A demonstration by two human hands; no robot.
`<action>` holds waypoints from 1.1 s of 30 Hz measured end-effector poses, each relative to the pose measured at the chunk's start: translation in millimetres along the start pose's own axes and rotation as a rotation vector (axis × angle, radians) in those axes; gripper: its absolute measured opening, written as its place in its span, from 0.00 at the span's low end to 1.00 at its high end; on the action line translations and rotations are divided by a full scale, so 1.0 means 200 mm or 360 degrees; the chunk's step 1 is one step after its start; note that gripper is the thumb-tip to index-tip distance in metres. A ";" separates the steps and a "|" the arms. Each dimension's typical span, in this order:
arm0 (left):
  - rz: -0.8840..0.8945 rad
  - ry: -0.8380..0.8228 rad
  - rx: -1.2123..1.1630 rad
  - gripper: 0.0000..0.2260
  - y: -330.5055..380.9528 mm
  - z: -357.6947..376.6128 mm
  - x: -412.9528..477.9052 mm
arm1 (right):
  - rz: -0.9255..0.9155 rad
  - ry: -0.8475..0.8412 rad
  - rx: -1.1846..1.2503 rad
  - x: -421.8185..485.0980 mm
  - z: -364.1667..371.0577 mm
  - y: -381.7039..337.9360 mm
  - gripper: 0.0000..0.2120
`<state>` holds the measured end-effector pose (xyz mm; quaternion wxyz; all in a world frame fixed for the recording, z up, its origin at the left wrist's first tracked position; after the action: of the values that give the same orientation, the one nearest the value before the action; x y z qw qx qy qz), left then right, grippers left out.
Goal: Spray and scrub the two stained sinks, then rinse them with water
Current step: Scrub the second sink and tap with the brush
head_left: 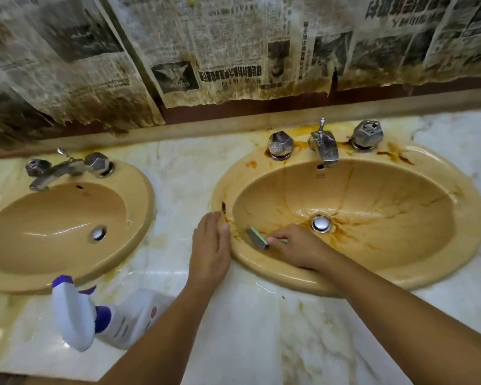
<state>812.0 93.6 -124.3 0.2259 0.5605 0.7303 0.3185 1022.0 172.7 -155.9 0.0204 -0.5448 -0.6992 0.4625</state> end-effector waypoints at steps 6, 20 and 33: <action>-0.0023 -0.0035 0.0102 0.26 -0.06 0.08 0.03 | 0.0277 -0.0018 -0.0187 0.09 -0.03 0.07 0.11; -0.0154 -0.0096 0.0097 0.28 -0.05 0.08 0.16 | -0.0025 -0.0029 0.0167 0.07 0.07 -0.02 0.10; -0.0176 -0.0035 0.0138 0.28 -0.02 0.08 0.15 | 0.0170 -0.0202 0.0068 0.08 0.03 0.07 0.12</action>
<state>811.6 126.0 -138.3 0.2267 0.5321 0.7707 0.2673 1022.2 181.6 -176.4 -0.0370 -0.5504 -0.6589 0.5113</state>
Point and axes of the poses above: each hand's wrist, its own x-axis towards the middle knuckle, its own z-axis out of the palm, y = z × x, the point moved 1 cm from there along x, towards the middle knuckle, and after that the axes turned 5 degrees about z, right-handed, at the moved point
